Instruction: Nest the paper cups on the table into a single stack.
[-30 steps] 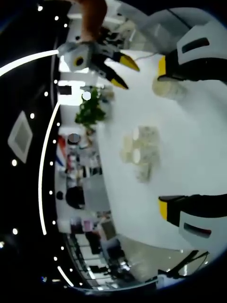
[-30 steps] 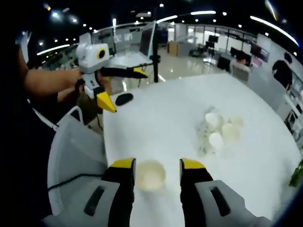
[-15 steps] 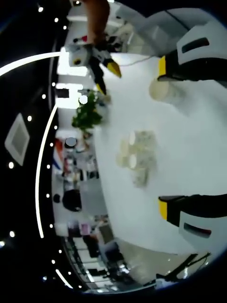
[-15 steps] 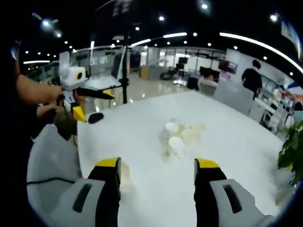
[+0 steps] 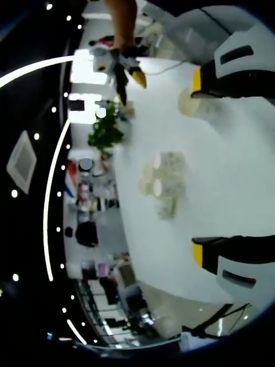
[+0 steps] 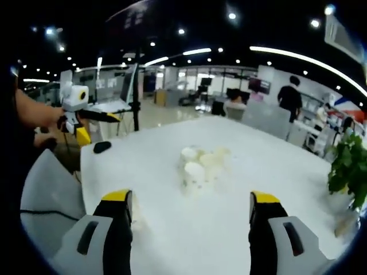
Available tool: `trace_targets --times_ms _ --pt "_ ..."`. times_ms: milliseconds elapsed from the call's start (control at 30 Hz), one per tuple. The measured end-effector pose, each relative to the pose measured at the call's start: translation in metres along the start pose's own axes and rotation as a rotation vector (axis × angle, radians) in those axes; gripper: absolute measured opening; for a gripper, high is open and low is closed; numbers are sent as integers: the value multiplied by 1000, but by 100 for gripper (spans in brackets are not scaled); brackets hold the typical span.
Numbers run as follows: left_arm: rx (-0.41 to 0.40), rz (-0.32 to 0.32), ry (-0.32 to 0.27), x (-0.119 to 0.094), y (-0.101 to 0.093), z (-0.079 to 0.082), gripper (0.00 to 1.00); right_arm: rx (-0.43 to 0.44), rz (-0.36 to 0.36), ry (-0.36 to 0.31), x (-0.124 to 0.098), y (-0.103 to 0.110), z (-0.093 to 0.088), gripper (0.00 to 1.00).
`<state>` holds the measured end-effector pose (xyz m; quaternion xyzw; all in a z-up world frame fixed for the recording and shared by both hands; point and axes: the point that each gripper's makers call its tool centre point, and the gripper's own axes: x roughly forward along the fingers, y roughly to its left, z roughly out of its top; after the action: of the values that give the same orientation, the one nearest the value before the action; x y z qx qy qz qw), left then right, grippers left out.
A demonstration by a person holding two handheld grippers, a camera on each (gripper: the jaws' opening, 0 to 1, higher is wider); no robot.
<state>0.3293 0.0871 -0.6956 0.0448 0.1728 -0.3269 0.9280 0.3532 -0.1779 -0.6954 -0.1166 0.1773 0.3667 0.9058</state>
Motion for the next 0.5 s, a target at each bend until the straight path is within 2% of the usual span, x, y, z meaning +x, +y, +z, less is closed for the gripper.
trace_targets --times_ms 100,200,367,500 --pt "4 -2 -2 2 1 -5 98 20 5 -23 -3 -1 -3 84" --pt "-3 2 -7 3 3 -15 98 30 1 -50 -6 -2 -6 90" --pt "-11 -7 7 4 -1 -24 98 10 -4 -37 -8 -3 -19 96" --pt "-13 -4 15 4 -1 -28 98 30 -3 -30 -9 -4 -25 100"
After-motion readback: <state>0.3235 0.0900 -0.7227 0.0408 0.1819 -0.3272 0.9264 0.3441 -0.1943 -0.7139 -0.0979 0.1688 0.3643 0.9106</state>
